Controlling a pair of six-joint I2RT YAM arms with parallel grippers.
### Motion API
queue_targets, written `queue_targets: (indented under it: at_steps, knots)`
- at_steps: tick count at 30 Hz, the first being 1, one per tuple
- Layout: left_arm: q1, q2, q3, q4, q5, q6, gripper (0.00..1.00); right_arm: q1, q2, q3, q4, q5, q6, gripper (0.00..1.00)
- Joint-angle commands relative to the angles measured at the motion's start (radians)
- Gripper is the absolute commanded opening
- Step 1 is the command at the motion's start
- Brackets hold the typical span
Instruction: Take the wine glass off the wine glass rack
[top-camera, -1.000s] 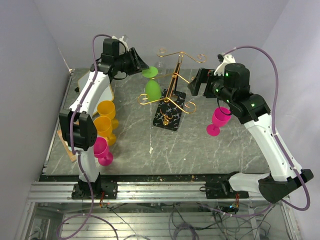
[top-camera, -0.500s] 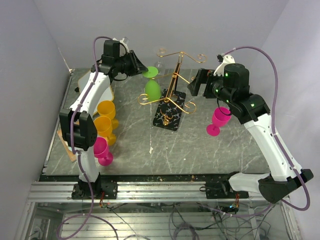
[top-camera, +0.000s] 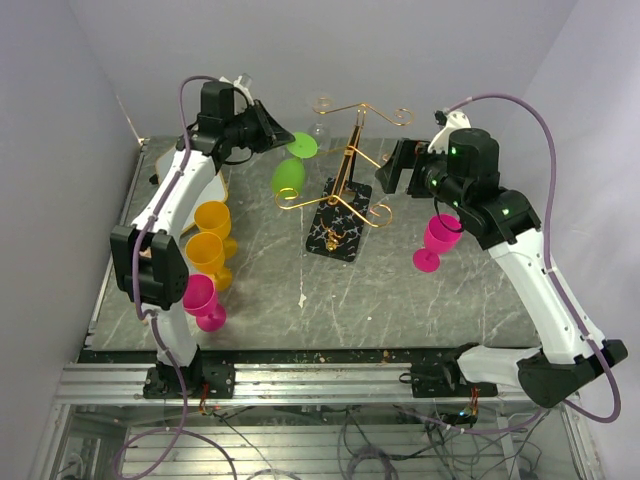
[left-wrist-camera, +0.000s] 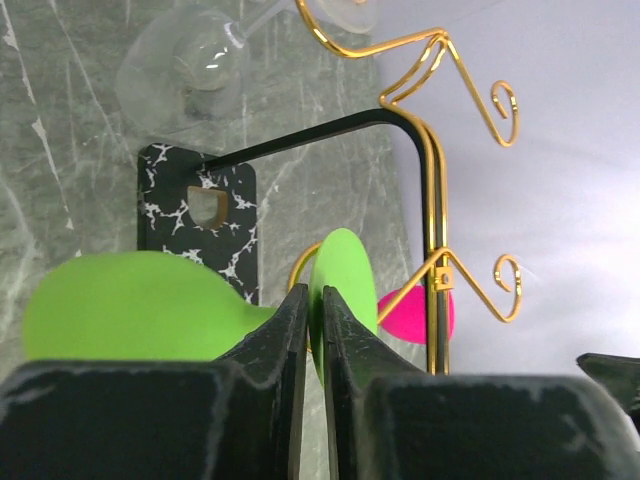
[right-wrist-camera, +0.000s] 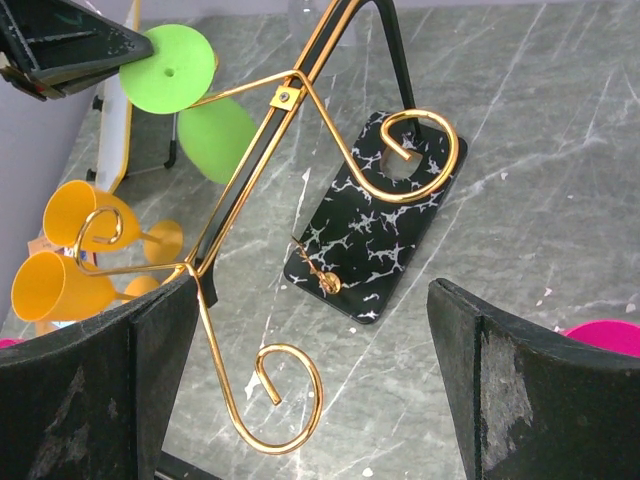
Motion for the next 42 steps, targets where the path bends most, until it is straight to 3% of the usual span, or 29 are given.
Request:
queue_targets:
  at_steps: [1,14,31,42]
  knots:
    - [0.010,-0.060,-0.046,0.085,0.043,-0.051,0.17,-0.004,-0.029,-0.013,0.003,0.004,0.002,0.97]
    - [0.004,-0.128,-0.163,0.236,0.135,-0.172,0.13,-0.004,-0.043,-0.024,0.013,0.002,0.009,0.97]
    - [-0.060,0.071,0.002,0.460,0.233,-0.389,0.08,-0.004,-0.063,-0.026,0.006,0.027,0.009,0.97]
    - [0.022,0.114,0.085,0.753,0.225,-0.622,0.07,-0.004,-0.065,-0.034,0.021,-0.042,0.041,1.00]
